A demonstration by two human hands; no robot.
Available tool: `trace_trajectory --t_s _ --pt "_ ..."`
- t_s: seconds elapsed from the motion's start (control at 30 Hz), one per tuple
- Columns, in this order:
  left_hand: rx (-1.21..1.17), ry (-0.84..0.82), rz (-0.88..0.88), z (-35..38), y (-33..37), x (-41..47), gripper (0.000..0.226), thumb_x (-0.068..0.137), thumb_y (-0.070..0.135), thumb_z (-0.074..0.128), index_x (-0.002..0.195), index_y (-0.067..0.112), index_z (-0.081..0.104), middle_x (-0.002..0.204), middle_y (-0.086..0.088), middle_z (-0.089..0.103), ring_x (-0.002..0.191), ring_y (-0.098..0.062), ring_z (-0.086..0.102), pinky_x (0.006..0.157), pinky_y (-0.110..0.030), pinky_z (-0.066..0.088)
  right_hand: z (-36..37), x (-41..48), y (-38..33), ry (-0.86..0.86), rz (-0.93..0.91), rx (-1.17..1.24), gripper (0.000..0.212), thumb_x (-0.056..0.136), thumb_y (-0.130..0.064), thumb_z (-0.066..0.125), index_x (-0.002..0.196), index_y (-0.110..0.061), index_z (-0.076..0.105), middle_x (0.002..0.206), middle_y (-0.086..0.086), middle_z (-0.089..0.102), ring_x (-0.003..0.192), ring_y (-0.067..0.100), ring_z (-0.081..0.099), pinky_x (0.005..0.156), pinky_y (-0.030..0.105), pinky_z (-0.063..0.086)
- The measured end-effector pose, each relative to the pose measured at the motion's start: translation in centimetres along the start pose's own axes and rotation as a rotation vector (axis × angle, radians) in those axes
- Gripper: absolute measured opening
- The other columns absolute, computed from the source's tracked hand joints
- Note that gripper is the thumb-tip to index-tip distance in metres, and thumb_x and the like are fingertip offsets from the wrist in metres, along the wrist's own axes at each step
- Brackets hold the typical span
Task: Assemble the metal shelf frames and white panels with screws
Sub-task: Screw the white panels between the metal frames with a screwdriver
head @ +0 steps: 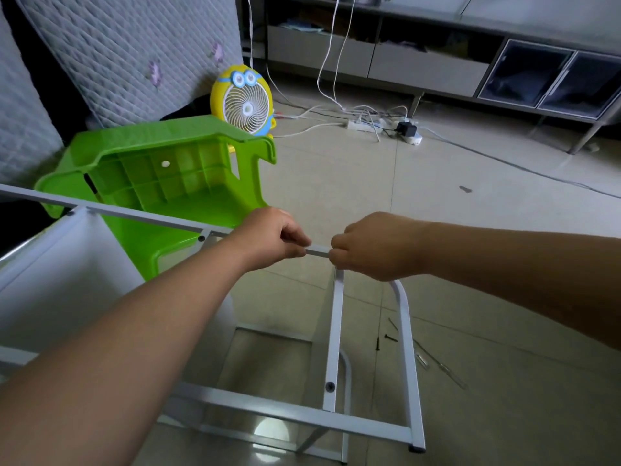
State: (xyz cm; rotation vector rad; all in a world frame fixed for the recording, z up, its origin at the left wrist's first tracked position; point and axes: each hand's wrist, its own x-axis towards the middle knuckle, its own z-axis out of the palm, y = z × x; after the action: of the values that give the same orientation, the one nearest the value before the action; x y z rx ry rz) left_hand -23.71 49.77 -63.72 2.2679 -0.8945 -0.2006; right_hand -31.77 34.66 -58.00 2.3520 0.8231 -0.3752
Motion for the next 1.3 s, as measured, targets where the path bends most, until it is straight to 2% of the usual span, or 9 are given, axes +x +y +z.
trace_trajectory --t_s 0.13,0.23,0.4,0.57,0.67,0.8,0.93,1.1,1.3 --pt "-0.008 0.014 -0.005 0.0 0.0 0.0 0.02 0.074 0.006 0.074 0.094 0.003 0.073 0.079 -0.001 0.058 0.081 -0.014 0.057 0.068 -0.011 0.041 0.0 0.4 -2.5 -0.056 0.38 0.317 0.015 0.093 -0.015 0.039 0.088 -0.011 0.053 0.076 0.0 0.049 0.059 0.016 0.038 0.047 0.024 0.028" --pt "-0.014 0.015 -0.007 0.1 0.0 0.0 0.02 0.075 0.005 0.074 0.094 0.003 0.073 0.08 -0.001 0.059 0.08 -0.013 0.056 0.066 -0.01 0.04 -0.7 1.4 -3.2 -0.134 0.6 0.567 0.028 0.088 -0.008 0.041 0.06 -0.013 0.038 0.063 -0.001 0.038 0.052 0.012 0.036 0.045 0.021 0.029" --pt "-0.017 0.005 -0.022 0.1 -0.1 0.0 0.02 0.074 0.007 0.075 0.094 0.005 0.073 0.08 -0.001 0.059 0.079 -0.012 0.056 0.068 -0.012 0.041 -0.4 0.9 -1.6 -0.092 0.255 0.192 0.019 0.097 -0.017 0.035 0.103 -0.01 0.052 0.071 -0.003 0.037 0.063 0.015 0.041 0.046 0.022 0.03" --pt "-0.028 0.016 -0.017 0.1 -0.3 0.1 0.02 0.074 0.006 0.075 0.094 0.005 0.073 0.078 0.0 0.058 0.079 -0.013 0.056 0.066 -0.01 0.041 0.0 0.1 -0.4 0.028 0.021 0.018 0.028 0.095 -0.009 0.034 0.122 -0.008 0.042 0.111 0.008 0.051 0.084 0.022 0.046 0.062 0.029 0.032" --pt "-0.014 0.026 0.002 0.2 -0.3 0.1 0.02 0.073 0.005 0.075 0.093 0.004 0.073 0.078 -0.001 0.058 0.079 -0.013 0.056 0.064 -0.006 0.038 1.1 0.5 -1.3 0.033 0.208 0.186 0.021 0.094 -0.015 0.039 0.113 -0.013 0.048 0.095 0.003 0.053 0.075 0.018 0.045 0.052 0.027 0.03" --pt "-0.025 0.042 -0.001 0.3 -0.5 0.1 0.018 0.072 0.004 0.076 0.09 0.002 0.074 0.074 0.001 0.059 0.067 -0.009 0.055 0.062 -0.007 0.039 0.8 1.3 -3.0 -0.066 0.554 0.557 0.028 0.091 -0.014 0.041 0.063 -0.013 0.036 0.065 -0.001 0.038 0.055 0.014 0.039 0.046 0.024 0.03" --pt "-0.021 0.022 -0.034 0.4 -0.4 0.1 0.017 0.075 0.002 0.073 0.092 0.0 0.072 0.072 0.007 0.057 0.067 0.0 0.053 0.059 -0.003 0.038 1.3 0.5 -2.0 0.071 0.532 0.73 0.032 0.099 -0.031 0.03 0.077 -0.011 0.042 0.069 -0.001 0.037 0.06 0.016 0.038 0.053 0.027 0.03" --pt "0.125 0.133 0.049 2.4 2.6 -0.3 0.043 0.074 0.037 0.052 0.086 0.001 0.073 0.094 -0.015 0.067 0.095 -0.027 0.06 0.081 -0.022 0.041 8.6 -3.7 0.0 0.403 0.772 0.995 0.031 0.099 -0.027 0.034 0.074 -0.01 0.041 0.069 0.004 0.042 0.072 0.021 0.042 0.062 0.028 0.029" --pt "0.431 0.132 0.229 7.1 6.6 0.3 0.05 0.079 0.042 0.037 0.087 0.008 0.072 0.088 -0.011 0.064 0.09 -0.032 0.055 0.075 -0.033 0.04 24.1 -5.5 -4.9 -0.106 0.929 1.099 0.027 0.098 -0.023 0.033 0.075 -0.011 0.04 0.075 0.005 0.045 0.076 0.02 0.044 0.06 0.027 0.03"
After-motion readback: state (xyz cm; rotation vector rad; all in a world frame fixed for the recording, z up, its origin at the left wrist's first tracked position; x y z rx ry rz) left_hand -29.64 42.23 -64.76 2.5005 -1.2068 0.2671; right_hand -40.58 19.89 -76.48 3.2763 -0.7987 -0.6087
